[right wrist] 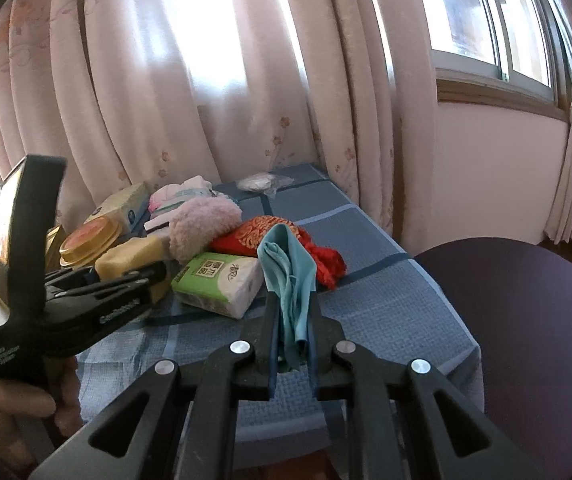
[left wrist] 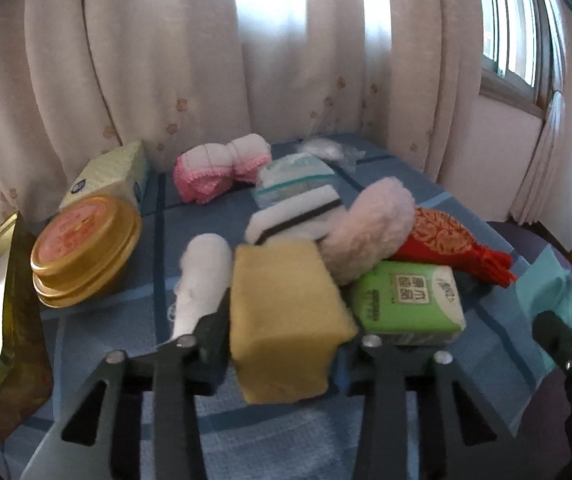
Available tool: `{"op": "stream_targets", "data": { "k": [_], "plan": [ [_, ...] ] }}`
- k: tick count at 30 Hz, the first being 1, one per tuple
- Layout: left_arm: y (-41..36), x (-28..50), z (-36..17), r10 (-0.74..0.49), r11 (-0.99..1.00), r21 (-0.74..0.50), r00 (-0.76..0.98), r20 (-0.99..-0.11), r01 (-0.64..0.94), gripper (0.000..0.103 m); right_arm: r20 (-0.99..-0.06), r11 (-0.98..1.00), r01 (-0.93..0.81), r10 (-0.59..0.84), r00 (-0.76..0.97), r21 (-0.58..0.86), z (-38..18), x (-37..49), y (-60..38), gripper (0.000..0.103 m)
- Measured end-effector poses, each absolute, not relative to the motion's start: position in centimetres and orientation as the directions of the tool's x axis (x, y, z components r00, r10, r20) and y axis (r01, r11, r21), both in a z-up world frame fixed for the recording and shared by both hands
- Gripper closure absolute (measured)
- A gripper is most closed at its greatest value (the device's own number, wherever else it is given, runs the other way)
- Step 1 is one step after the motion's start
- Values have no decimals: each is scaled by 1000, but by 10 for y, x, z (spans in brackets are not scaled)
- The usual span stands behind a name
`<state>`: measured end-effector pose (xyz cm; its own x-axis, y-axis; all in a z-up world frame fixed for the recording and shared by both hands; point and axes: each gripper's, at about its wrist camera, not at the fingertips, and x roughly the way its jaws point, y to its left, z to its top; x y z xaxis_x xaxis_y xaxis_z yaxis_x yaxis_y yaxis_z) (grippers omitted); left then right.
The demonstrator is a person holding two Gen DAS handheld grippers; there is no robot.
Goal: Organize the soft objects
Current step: 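Grasp the yellow sponge with the left tool while the right tool grasps the teal cloth, then carry the sponge and teal cloth over the gold tin tray with both tools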
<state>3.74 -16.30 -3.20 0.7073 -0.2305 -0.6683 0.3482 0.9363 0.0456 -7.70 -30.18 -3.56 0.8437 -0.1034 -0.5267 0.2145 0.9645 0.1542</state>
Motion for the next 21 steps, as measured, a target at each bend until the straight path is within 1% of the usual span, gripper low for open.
{"op": "stream_targets", "data": {
  "k": [4,5,8,10,13,19,21],
  "plan": [
    [-139,36,-31,-347,911,-56,684,-642,409,68,-522,963,219,-107,846,158,-35,-77,-297,90],
    [-129,32,-28,-390,900,-100,680,-621,424,68,-517,963,219,-108,849,159,-34,-77,-296,90],
    [-109,19,-16,-427,891,-122,716,-553,437,68,-500,964,215,-110,859,156,-29,-77,-288,90],
    [-97,11,-7,-424,895,-118,738,-525,430,68,-490,967,203,-104,866,153,-25,-76,-280,90],
    [-82,4,1,-409,903,-107,759,-507,415,68,-485,974,174,-82,871,147,-21,-73,-266,90],
    [-56,-2,7,-275,948,-3,819,-503,317,68,-477,988,93,-25,878,120,-14,-65,-227,90],
    [-46,-1,7,-241,958,12,827,-508,287,68,-473,992,61,0,881,115,-12,-61,-211,90]
  ]
}}
